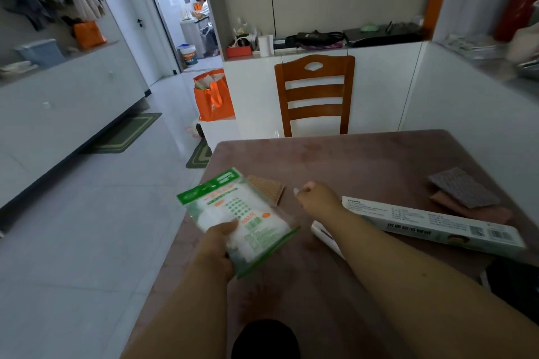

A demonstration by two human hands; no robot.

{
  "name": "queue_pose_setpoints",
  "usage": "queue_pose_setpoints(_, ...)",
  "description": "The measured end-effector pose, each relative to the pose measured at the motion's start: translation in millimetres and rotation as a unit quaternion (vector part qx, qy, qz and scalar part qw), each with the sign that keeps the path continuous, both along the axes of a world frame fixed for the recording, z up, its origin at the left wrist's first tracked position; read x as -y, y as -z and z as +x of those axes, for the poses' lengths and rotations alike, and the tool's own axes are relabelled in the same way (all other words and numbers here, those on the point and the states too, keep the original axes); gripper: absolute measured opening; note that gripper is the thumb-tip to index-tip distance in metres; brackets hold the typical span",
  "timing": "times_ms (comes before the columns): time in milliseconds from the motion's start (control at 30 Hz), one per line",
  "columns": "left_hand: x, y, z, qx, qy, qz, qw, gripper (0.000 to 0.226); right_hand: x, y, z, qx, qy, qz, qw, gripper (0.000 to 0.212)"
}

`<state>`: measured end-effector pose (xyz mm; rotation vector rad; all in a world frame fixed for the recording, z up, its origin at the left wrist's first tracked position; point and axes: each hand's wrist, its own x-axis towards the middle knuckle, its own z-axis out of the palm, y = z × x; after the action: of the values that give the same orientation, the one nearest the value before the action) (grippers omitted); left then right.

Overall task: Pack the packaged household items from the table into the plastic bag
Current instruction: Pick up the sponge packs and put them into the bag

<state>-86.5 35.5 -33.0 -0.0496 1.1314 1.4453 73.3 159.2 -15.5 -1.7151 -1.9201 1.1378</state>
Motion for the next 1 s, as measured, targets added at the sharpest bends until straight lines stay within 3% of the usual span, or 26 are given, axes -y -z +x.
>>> queue_pose_setpoints(133, -5.7, 30.2, -19.0, 0.028, -0.099, 0.006, 0.995, 0.018, -38.1, 29.6, -36.6, 0.000, -0.020, 0.027, 0.999, 0.037)
queue_pose_setpoints(233, -13.5, 46.6, -22.9, 0.034, -0.119, -0.002, 0.992, 0.019, -62.3, 51.3, -65.4, 0.005, -0.046, 0.047, 0.998, 0.055)
queue_pose_setpoints(400, -22.2, 66.6, -30.9, 0.011, -0.115, -0.034, 0.993, 0.027, -79.5, 88.5, -102.1, 0.192, -0.113, 0.075, 0.972, 0.068)
queue_pose_setpoints(467, -26.9, 67.5, -33.9, 0.003, -0.109, -0.038, 0.993, 0.024, -83.7, 87.2, -102.4, 0.201, -0.076, 0.051, 0.975, 0.069)
queue_pose_setpoints(567, -31.4, 60.5, -30.1, 0.003, -0.098, -0.031, 0.995, 0.027, -94.0, 68.3, -86.3, 0.013, 0.009, -0.009, 1.000, 0.052)
queue_pose_setpoints(633, -36.1, 51.0, -20.9, -0.011, -0.091, -0.017, 0.996, 0.030, -88.7, 48.8, -67.2, -0.185, 0.057, -0.057, 0.979, 0.039)
queue_pose_setpoints(667, -40.2, 44.3, -14.0, -0.022, -0.084, -0.006, 0.996, 0.030, -81.5, 38.7, -57.0, -0.240, 0.060, -0.085, 0.965, 0.034)
queue_pose_setpoints(767, -57.9, 21.2, 12.4, -0.060, -0.049, 0.030, 0.997, 0.041, -60.6, 22.1, -21.2, -0.218, 0.007, -0.109, 0.970, 0.034)
queue_pose_setpoints(867, -81.0, -1.5, 51.5, -0.070, 0.073, 0.091, 0.991, 0.064, -47.7, 18.6, 25.8, -0.221, -0.006, -0.083, 0.972, 0.020)
queue_pose_setpoints(1000, -111.4, -11.3, 118.2, -0.099, 0.164, 0.069, 0.979, 0.054, -44.1, 8.5, 99.2, -0.221, 0.086, -0.025, 0.971, 0.044)
